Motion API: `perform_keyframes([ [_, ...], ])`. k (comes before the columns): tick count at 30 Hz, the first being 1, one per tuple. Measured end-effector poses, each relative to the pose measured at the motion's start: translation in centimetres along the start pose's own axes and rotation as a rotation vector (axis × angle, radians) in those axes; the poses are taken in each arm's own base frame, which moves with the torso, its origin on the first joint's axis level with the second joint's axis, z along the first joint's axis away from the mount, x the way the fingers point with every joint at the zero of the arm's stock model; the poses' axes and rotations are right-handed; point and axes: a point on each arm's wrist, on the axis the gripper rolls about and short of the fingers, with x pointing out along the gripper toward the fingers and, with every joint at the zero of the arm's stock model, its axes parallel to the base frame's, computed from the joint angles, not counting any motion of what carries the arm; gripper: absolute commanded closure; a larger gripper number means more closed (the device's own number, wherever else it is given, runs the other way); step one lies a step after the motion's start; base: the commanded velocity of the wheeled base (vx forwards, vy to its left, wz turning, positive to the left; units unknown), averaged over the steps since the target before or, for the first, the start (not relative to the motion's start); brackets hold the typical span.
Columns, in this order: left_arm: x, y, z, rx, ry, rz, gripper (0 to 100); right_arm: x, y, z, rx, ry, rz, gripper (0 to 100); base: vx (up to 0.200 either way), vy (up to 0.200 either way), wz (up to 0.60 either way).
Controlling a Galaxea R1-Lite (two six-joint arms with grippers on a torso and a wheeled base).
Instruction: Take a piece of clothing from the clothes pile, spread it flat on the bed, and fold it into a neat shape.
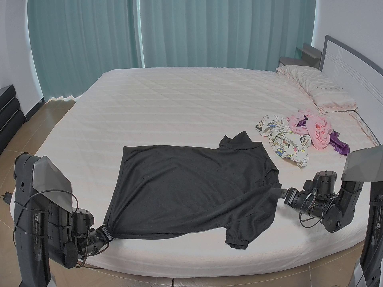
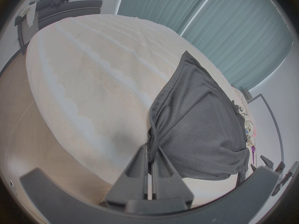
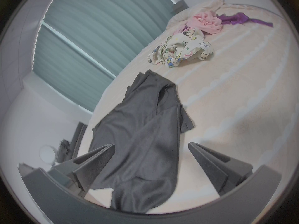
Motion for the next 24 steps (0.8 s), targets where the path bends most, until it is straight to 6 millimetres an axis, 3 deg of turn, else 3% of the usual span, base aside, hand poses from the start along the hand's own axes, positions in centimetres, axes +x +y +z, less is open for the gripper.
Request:
perform_keyframes([
  [7,0.0,0.0,0.0,0.001,0.0,0.0,100,0.9,-0.1,-2.8,-0.099,0.114,-0.008,0,0.0,0.0,0.0],
  [12,0.0,0.0,0.0,0.003,0.0,0.0,100,1.8,-0.3,-3.6,-0.121,0.138,-0.01,0,0.0,0.0,0.0],
  [13,0.0,0.0,0.0,0.003,0.001,0.0,100,1.9,-0.4,-3.7,-0.121,0.14,-0.01,100,0.0,0.0,0.0],
  [24,0.1,0.1,-0.1,0.006,0.003,0.003,100,3.5,-0.3,-2.1,-0.131,0.03,-0.044,100,0.0,0.0,0.0],
])
